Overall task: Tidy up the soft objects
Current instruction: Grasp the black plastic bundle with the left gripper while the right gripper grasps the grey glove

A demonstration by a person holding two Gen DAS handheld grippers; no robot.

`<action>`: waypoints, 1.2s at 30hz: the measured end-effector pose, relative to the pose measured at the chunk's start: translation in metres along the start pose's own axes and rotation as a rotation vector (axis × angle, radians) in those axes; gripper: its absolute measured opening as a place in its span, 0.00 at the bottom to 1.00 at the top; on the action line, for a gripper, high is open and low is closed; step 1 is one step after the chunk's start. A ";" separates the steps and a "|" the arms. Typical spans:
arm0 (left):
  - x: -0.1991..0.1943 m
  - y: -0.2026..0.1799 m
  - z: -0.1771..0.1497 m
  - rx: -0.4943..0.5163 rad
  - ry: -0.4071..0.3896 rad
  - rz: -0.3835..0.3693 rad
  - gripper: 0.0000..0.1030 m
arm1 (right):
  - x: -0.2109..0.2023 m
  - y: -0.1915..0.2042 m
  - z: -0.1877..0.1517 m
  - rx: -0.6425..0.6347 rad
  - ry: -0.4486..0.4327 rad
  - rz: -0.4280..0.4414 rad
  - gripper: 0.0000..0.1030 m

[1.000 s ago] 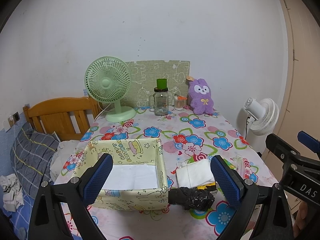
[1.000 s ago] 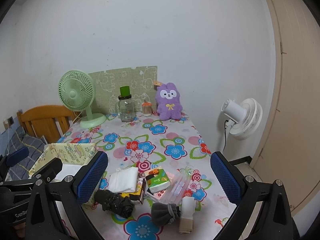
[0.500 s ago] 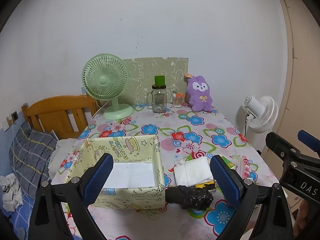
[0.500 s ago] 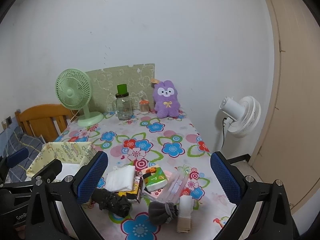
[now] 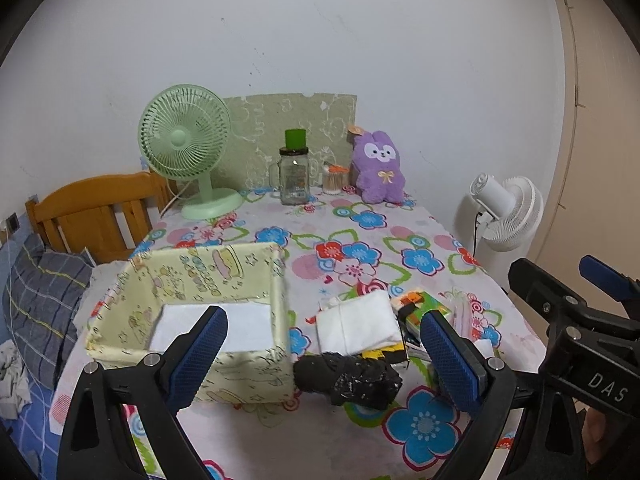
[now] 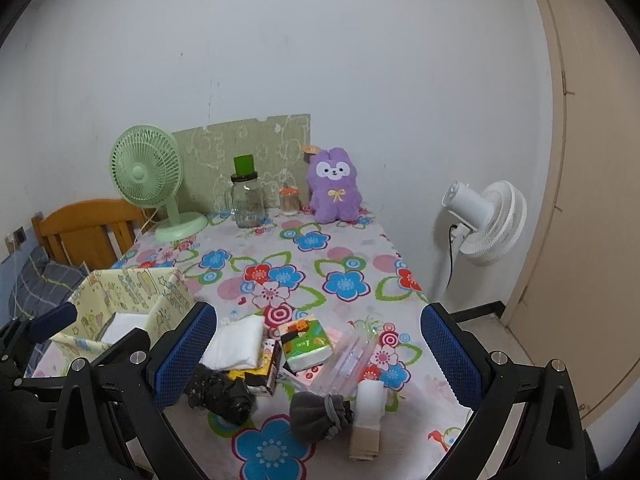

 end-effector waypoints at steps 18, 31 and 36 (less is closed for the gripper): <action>0.054 -0.032 -0.044 0.019 0.105 -0.040 0.94 | 0.051 -0.029 -0.053 0.016 0.105 -0.006 0.98; 0.088 -0.044 -0.071 0.016 0.213 -0.052 0.84 | 0.079 -0.039 -0.085 0.021 0.193 -0.036 0.90; 0.094 -0.042 -0.075 0.010 0.236 -0.047 0.77 | 0.082 -0.032 -0.089 0.005 0.203 -0.015 0.86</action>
Point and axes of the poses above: each gripper's, at about its wrist camera, not at the fingertips, and x roughly the way its jaws point, y to its left, z to its top, the point moved 4 cm from there along x, roughly the way its jaws point, and after that the axes turned 8 degrees about x, right-handed, at the moved point
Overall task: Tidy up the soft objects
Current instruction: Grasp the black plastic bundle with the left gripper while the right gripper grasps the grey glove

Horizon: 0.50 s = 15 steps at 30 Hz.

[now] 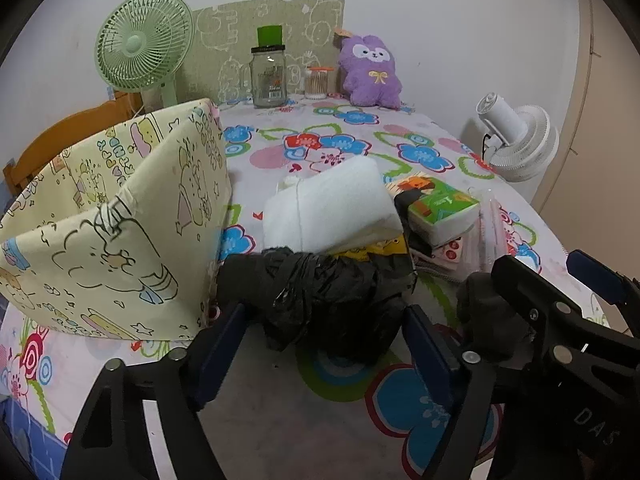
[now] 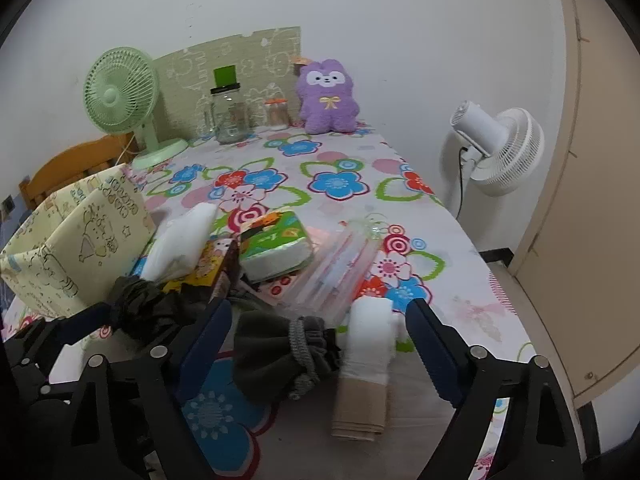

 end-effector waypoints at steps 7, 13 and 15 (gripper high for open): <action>0.001 -0.002 -0.002 0.025 0.002 0.009 0.67 | 0.010 0.008 -0.005 0.011 0.057 0.044 0.69; 0.002 -0.003 -0.002 0.045 -0.003 0.016 0.60 | 0.021 0.014 -0.011 0.028 0.117 0.062 0.57; 0.003 -0.004 -0.002 0.048 -0.001 0.017 0.58 | 0.022 0.016 -0.012 0.027 0.122 0.063 0.53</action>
Point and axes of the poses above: each gripper's, at about its wrist camera, not at the fingertips, and x roughly the way its jaws point, y to its left, z to its top, the point moved 4 cm from there along x, roughly the way its jaws point, and after that the axes turned 8 degrees about x, right-handed, at the moved point
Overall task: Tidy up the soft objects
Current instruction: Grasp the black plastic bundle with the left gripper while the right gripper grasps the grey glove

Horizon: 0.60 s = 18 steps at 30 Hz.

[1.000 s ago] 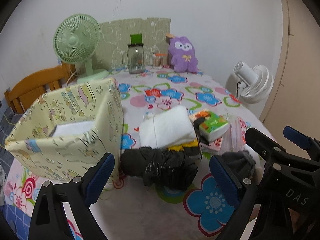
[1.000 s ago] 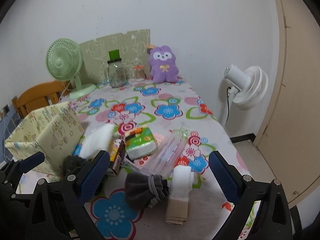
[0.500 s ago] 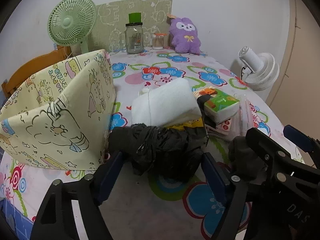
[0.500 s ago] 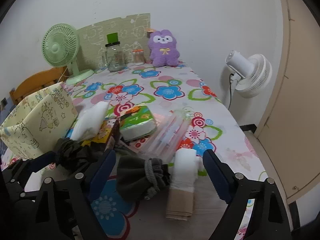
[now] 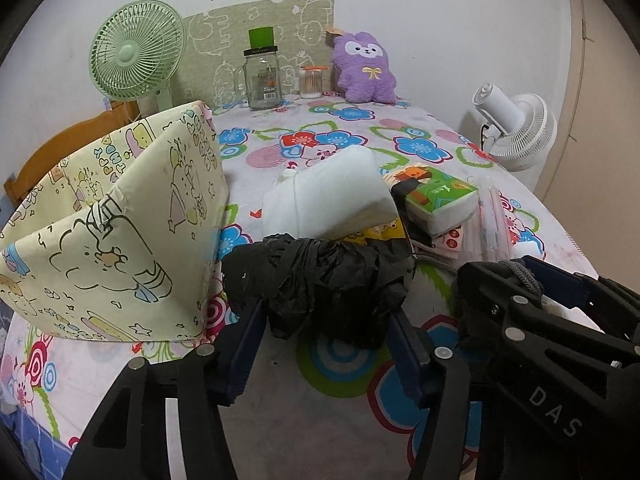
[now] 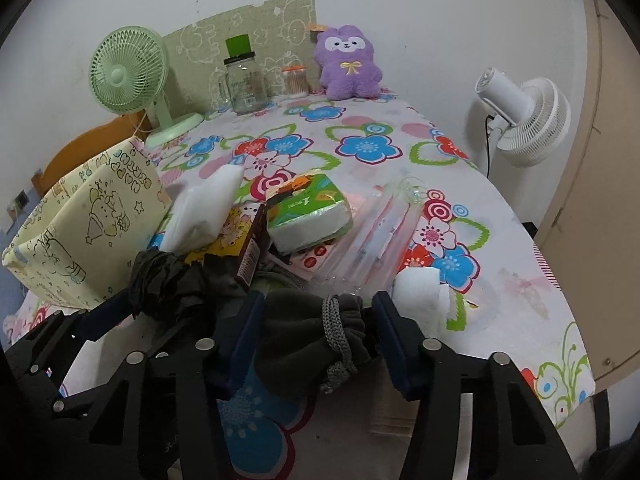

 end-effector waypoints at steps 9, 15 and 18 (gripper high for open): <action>-0.006 -0.002 0.002 0.002 -0.010 -0.023 0.53 | -0.005 0.003 0.004 -0.013 -0.016 -0.013 0.47; -0.019 -0.004 0.012 0.007 -0.044 -0.033 0.53 | -0.015 0.008 0.012 -0.022 -0.037 -0.013 0.46; -0.026 -0.004 0.018 0.011 -0.060 -0.034 0.53 | -0.021 0.011 0.018 -0.023 -0.052 -0.010 0.46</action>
Point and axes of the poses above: each gripper's, at about its wrist camera, not at the fingertips, and x roughly the way its jaws point, y to its left, z to its top, the point moved 4 cm from there along x, roughly the way its jaws point, and after that the axes turned 8 degrees about x, right-handed, at the moved point
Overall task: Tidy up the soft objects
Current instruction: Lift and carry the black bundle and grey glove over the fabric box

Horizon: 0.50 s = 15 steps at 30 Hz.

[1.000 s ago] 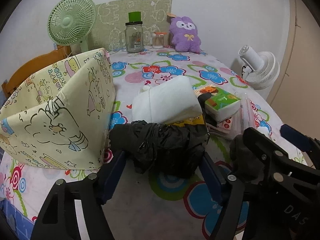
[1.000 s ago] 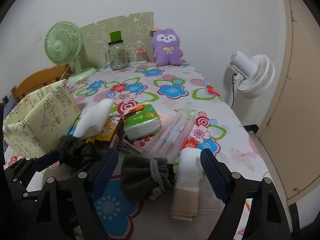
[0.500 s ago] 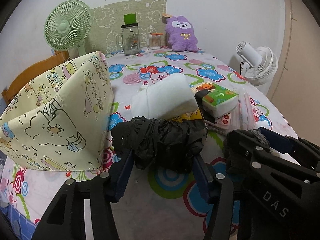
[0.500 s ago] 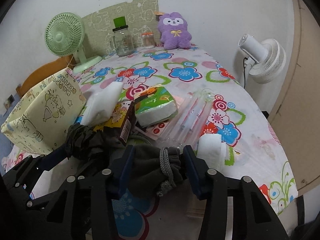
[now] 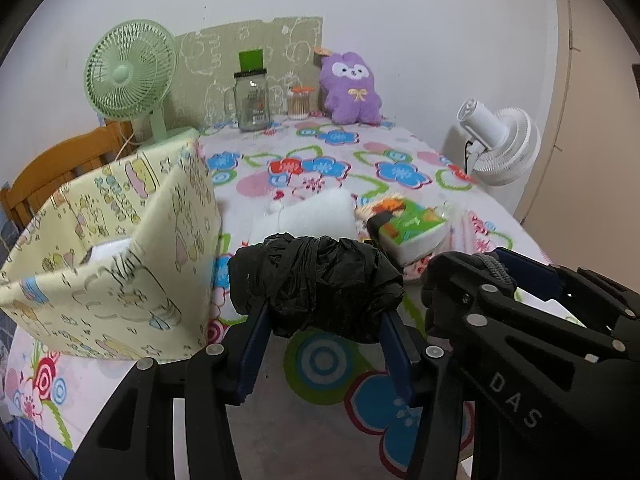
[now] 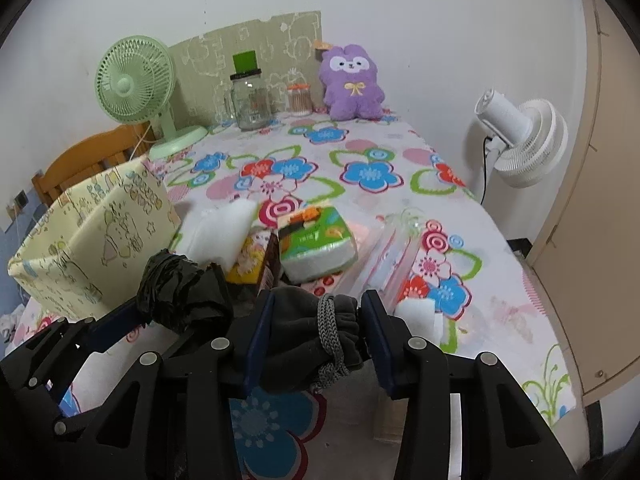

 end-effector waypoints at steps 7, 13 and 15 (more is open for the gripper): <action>-0.014 0.003 0.019 -0.009 -0.030 0.004 0.53 | -0.016 0.005 0.018 -0.006 -0.037 0.002 0.46; -0.024 0.007 0.034 -0.010 -0.051 0.006 0.53 | -0.027 0.009 0.034 -0.011 -0.065 0.005 0.46; -0.026 0.008 0.038 -0.010 -0.055 0.006 0.53 | -0.031 0.010 0.040 -0.011 -0.075 0.006 0.46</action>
Point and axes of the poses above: each gripper's, at about its wrist camera, not at the fingertips, and x roughly the way its jaws point, y to its left, z to its top, the point moved 4 cm from there along x, roughly the way its jaws point, and after that the axes turned 8 degrees about x, right-handed, at the moved point
